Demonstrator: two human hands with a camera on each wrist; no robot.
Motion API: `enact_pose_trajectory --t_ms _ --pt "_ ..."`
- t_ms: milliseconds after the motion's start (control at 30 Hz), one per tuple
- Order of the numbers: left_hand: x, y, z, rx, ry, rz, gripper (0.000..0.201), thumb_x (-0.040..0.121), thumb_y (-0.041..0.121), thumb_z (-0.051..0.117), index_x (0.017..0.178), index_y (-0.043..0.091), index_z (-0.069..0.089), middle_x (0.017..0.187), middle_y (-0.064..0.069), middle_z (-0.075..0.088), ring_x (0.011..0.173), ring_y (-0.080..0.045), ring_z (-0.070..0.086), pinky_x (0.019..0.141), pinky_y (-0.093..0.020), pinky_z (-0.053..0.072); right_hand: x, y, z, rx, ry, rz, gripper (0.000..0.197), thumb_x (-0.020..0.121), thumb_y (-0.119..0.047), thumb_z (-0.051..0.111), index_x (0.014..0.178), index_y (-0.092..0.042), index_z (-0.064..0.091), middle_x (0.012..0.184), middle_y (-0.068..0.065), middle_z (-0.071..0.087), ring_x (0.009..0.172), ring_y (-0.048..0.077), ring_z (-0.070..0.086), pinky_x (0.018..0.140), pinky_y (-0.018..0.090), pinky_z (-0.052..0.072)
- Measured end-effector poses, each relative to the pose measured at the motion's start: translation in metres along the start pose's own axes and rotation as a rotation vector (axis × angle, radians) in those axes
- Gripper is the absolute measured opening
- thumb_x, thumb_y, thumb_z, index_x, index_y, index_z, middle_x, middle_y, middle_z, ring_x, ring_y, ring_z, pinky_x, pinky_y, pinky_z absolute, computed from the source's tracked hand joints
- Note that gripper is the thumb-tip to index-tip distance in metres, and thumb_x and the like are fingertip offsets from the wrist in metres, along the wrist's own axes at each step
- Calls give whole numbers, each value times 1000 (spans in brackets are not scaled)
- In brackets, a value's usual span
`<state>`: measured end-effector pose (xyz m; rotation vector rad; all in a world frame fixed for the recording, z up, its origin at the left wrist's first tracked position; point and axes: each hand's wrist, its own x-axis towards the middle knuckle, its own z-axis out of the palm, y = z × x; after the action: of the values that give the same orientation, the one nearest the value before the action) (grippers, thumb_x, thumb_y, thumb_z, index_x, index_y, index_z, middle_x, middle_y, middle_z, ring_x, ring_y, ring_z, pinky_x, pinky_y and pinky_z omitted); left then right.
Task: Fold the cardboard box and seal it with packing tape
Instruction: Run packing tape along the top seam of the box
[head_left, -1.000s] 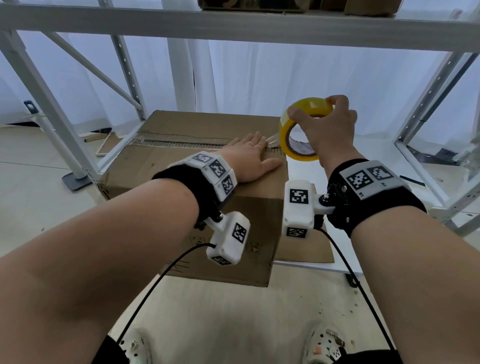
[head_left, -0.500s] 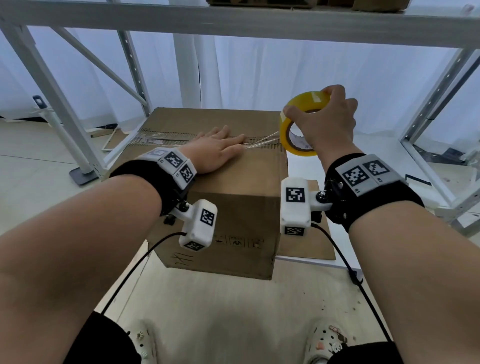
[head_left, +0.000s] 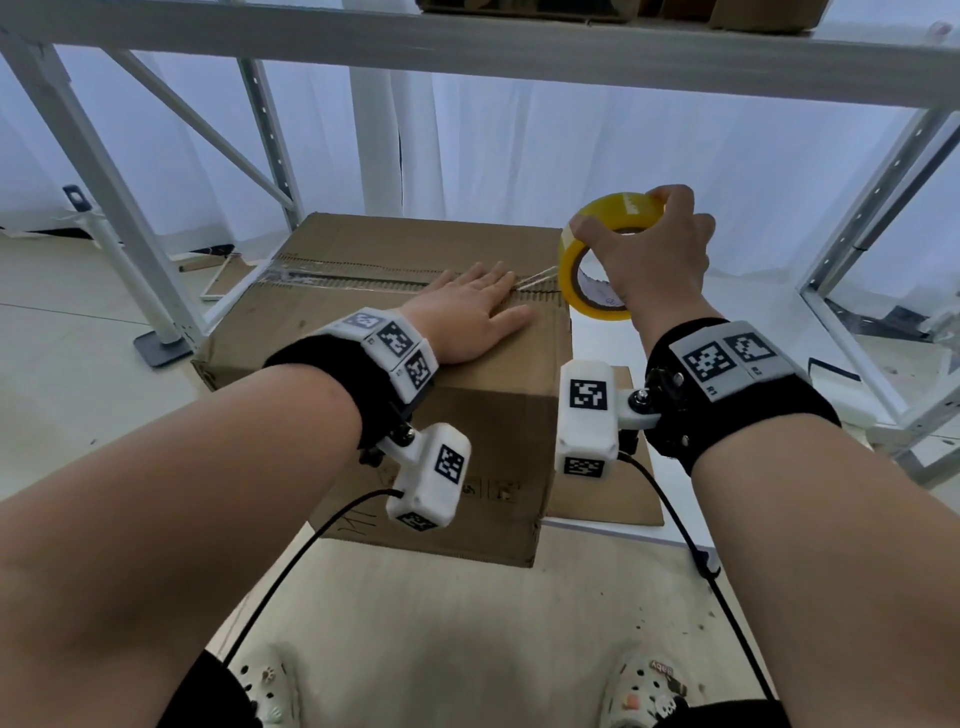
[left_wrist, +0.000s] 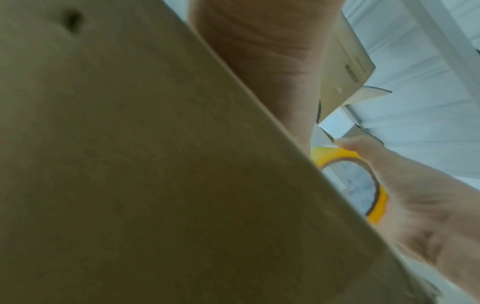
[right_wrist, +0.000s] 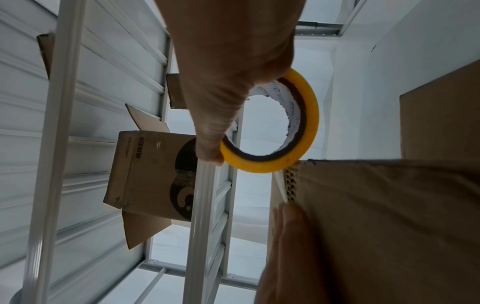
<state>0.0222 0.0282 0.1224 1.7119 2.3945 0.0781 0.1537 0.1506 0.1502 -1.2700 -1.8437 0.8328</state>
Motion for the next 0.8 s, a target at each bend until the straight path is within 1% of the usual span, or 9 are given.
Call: enact_pose_trajectory --t_ms 133,267,300,367,433,533,633,733,800 --pt "16 19 -3 9 -21 44 64 98 55 15 152 21 4 159 4 -2 146 -12 -3 117 -35 -2 3 1 0 -5 0 -15 80 67 -59 72 131 -29 36 133 4 34 121 32 43 94 44 45" --pt "17 16 -3 2 -41 48 65 98 55 17 152 21 4 159 3 -2 146 -13 -3 117 -35 -2 7 5 -5 171 -2 32 69 71 -55 70 130 -29 44 118 -2 36 109 22 47 96 42 46" --pt "16 16 -3 -1 -41 49 66 97 56 17 152 21 3 159 3 -3 146 -13 -3 118 -35 -2 6 5 -5 197 1 44 69 71 -55 70 130 -29 45 118 -3 37 108 20 47 96 42 46" --pt "14 15 -1 -4 -37 45 68 97 58 17 152 21 2 159 1 -5 146 -14 -4 117 -36 -3 5 5 -4 218 5 66 75 68 -58 71 131 -29 43 124 -1 39 113 23 47 96 44 46" --pt "12 15 -1 0 -32 28 69 96 60 18 152 24 2 159 -1 -6 146 -15 -5 117 -35 -3 3 4 -4 237 -5 98 81 66 -61 71 132 -28 39 127 2 37 113 26 47 95 43 45" --pt "10 15 0 -5 -28 7 71 94 62 18 152 25 -1 159 -1 -7 146 -14 -5 117 -34 -3 2 6 -8 260 -38 125 82 69 -66 68 133 -25 37 122 0 43 106 20 47 91 36 44" --pt "7 13 2 -54 1 -8 74 95 62 18 152 21 -4 159 2 -7 146 -11 -4 117 -31 -2 -2 8 -11 290 -31 137 76 73 -61 68 131 -23 38 113 -3 45 102 19 49 86 34 45" --pt "5 9 3 -62 5 -12 71 96 58 17 152 18 -3 159 1 -6 146 -11 -4 117 -30 -2 -6 3 -9 309 -17 153 71 71 -55 70 127 -24 40 119 1 47 100 20 52 88 39 50" --pt "5 9 3 -51 -10 -12 71 97 58 18 152 18 -1 159 0 -6 146 -11 -5 117 -30 -2 -8 -5 -8 273 -4 111 72 69 -54 70 127 -24 40 122 2 46 102 22 52 87 38 49"
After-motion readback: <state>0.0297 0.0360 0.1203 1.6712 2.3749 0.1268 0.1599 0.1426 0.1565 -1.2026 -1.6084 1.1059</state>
